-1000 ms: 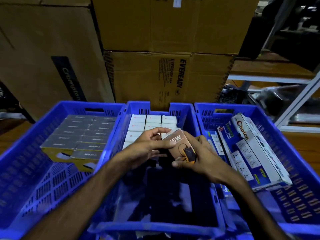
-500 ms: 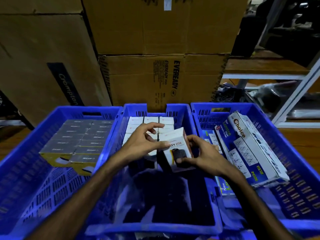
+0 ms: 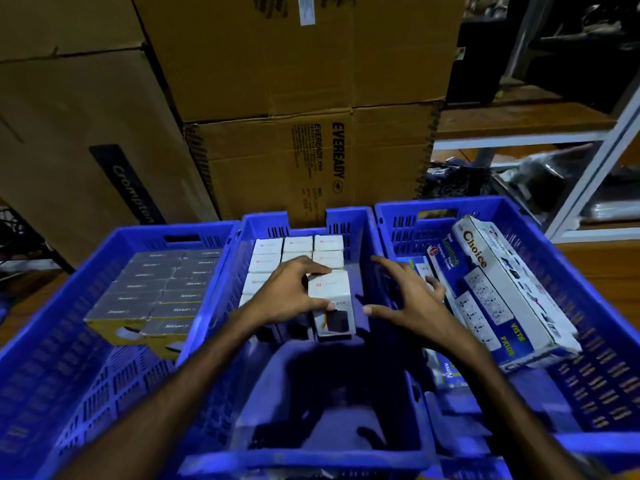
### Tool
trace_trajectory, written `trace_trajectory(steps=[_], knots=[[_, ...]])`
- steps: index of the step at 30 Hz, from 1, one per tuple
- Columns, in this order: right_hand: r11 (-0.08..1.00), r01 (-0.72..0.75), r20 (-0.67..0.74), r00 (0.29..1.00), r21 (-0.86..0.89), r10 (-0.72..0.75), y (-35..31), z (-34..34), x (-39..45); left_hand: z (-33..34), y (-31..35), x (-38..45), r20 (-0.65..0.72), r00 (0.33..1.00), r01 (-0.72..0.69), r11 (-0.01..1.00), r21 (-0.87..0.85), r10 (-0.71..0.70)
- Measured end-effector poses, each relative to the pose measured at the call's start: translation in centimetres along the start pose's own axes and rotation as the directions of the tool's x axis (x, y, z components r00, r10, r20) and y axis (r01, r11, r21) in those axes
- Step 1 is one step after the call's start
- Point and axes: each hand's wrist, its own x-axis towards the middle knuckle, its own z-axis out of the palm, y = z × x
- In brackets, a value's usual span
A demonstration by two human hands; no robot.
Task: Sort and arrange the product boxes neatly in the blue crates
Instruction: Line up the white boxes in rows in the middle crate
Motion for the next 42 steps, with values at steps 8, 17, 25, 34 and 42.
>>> trace_trajectory(steps=[8,17,25,34,42], knots=[[1.000,-0.031,0.003,1.000,0.000,0.031,2.3,-0.6,-0.8,2.4,-1.6,1.0,0.088,0.996,-0.009,0.907,0.420,-0.032],[0.997,-0.073,0.080,0.994,0.029,0.071,4.3,-1.4,-2.2,4.4,-0.9,1.2,0.138,0.990,-0.072,0.763,0.642,-0.022],[0.997,-0.058,0.104,0.993,0.057,0.052,4.3,-1.4,-2.8,6.2,0.7,-0.1,0.135,0.987,-0.160,0.614,0.773,0.087],[0.999,-0.036,0.146,0.989,-0.008,0.036,4.2,-1.3,-2.4,14.8,1.0,1.0,0.564,0.815,-0.563,-0.050,0.825,0.133],[0.999,-0.046,0.135,0.990,0.006,0.044,4.5,-0.9,-2.5,16.8,1.6,2.4,0.446,0.861,-0.460,-0.002,0.888,-0.244]])
